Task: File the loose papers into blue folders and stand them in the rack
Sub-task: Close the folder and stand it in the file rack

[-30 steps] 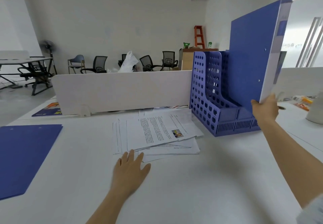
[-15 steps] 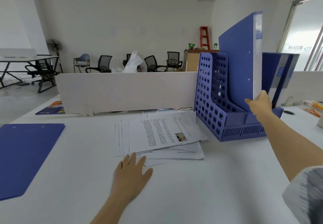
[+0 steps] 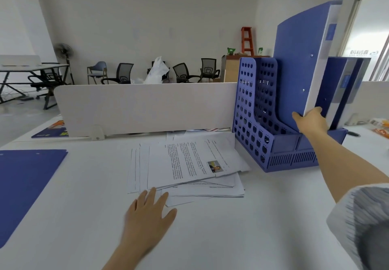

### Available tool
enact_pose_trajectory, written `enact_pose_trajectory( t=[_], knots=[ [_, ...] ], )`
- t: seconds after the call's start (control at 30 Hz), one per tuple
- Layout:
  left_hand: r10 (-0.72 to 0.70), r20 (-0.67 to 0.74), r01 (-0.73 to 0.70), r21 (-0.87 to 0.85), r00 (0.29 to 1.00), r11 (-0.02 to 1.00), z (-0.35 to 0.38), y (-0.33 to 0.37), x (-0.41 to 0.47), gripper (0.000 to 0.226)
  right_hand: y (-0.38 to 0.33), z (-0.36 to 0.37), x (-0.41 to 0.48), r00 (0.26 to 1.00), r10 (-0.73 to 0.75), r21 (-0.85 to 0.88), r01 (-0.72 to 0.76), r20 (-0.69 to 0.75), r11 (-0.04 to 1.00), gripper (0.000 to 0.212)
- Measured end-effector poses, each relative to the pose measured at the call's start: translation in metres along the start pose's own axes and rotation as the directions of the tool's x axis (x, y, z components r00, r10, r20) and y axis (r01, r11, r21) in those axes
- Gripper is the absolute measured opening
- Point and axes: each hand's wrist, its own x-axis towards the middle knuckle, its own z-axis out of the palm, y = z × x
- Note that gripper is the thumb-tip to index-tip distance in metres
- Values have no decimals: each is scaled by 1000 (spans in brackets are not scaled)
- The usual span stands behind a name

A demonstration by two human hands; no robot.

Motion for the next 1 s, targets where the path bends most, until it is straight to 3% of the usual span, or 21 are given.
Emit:
enact_pose_trajectory(
  t=[0.07,0.17,0.3,0.4,0.5,0.63,0.73,0.87,1.0],
  knots=[
    [-5,1,5,7,1000,1000,-1,2,0,108,0,1,7,999,31,-1,-31,9,1000,58],
    [-15,6,15,-1,1000,1000,-1,3,0,108,8,5,12,996,18,-101,-10,82,995,42],
    [-21,9,22,-10,1000,1000,0,2,0,106,20,15,10,999,15,-120,-10,46,993,39],
    [-21,24,21,-1,1000,1000,-2,2,0,104,17,10,8,1000,10,-94,-11,-10,995,55],
    [-24,48,25,-21,999,999,-2,3,0,94,16,2,9,1000,21,-37,-21,-22,999,55],
    [-17,37,17,-16,999,1000,-3,4,0,56,18,-1,7,999,37,78,-35,-26,996,46],
    [-12,45,13,-19,999,1000,-2,3,-1,60,20,1,-2,999,28,96,-23,-44,995,42],
    [-18,32,19,-35,999,999,-3,4,-2,56,13,11,-31,975,-52,77,70,-217,995,46],
    [-20,11,20,-75,1000,997,-3,4,-2,53,-2,32,-92,949,-241,39,254,-203,966,50]
  ],
)
